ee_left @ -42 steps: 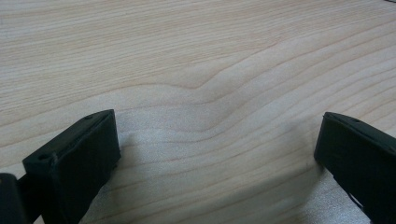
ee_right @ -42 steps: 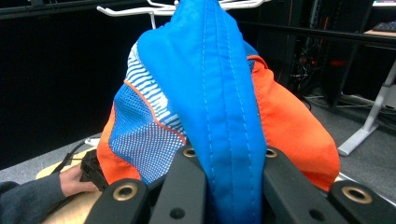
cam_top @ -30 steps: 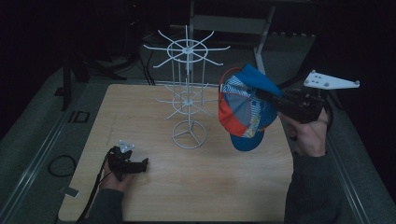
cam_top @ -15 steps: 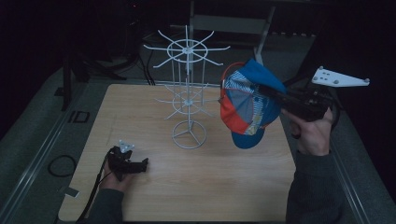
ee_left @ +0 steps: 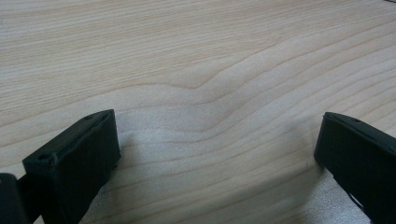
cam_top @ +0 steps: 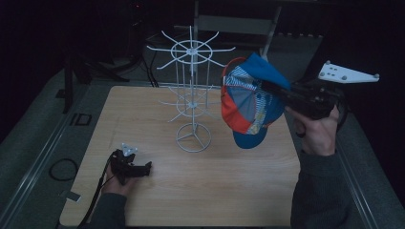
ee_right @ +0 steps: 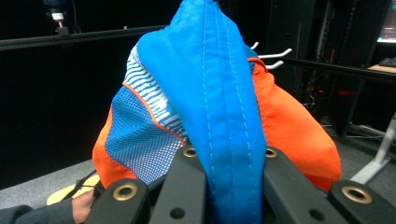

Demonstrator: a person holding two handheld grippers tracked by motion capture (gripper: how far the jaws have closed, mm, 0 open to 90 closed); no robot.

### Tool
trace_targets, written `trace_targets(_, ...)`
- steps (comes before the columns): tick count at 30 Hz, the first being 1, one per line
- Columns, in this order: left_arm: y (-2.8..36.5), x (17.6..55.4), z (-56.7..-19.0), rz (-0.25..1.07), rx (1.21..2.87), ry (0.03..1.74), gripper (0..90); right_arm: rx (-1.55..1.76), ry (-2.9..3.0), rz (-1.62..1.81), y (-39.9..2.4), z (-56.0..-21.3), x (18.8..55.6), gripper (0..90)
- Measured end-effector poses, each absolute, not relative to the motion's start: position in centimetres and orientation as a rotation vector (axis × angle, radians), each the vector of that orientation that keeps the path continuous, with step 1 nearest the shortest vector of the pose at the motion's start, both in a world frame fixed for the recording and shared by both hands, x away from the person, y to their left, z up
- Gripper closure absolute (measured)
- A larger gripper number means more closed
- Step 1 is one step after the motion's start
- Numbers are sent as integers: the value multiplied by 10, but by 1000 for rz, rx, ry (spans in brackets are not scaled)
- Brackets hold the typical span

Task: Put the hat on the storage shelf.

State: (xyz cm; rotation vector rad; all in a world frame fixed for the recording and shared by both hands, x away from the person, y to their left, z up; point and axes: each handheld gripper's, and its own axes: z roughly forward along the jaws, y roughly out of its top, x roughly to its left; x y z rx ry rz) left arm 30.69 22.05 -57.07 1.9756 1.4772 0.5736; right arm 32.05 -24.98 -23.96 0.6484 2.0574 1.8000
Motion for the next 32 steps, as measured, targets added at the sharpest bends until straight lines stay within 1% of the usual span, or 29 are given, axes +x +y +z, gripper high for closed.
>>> trace_targets(14, 221, 307, -571, 575, 1976, 1478, 2, 655, 2150, 1741, -219, -252, 341, 879)
trace_targets(16, 221, 307, -571, 575, 1976, 1477, 2, 659, 2177, 1693, -216, -255, 343, 851)
trace_targets(17, 221, 307, -571, 576, 1975, 1477, 2, 658, 2195, 1664, -214, -256, 343, 810)
trace_targets(18, 221, 307, -571, 576, 1975, 1477, 2, 658, 2195, 1664, -214, -256, 343, 810)
trace_targets(19, 221, 307, -571, 578, 1976, 1476, 2, 659, 2208, 1640, -213, -257, 343, 763)
trace_targets(20, 220, 307, -571, 579, 1973, 1477, 2, 661, 2212, 1585, -210, -260, 342, 656)
trace_targets(22, 221, 307, -571, 578, 1983, 1473, 2, 673, 2211, 1567, -211, -261, 342, 567)
trace_targets(23, 221, 307, -571, 577, 1984, 1473, 2, 673, 2211, 1567, -211, -261, 342, 567)
trace_targets(24, 221, 307, -571, 576, 1985, 1473, 2, 680, 2210, 1558, -211, -262, 342, 518)
trace_targets(25, 221, 307, -571, 574, 1982, 1475, 2, 709, 2199, 1518, -211, -263, 342, 382)
trace_targets(27, 221, 307, -571, 575, 1982, 1475, 2, 745, 2184, 1467, -212, -264, 343, 287)
trace_targets(30, 221, 307, -571, 573, 1981, 1475, 2, 765, 2173, 1429, -213, -266, 344, 187)
trace_targets(32, 221, 307, -571, 575, 1981, 1475, 2, 782, 2168, 1416, -214, -268, 344, 175)
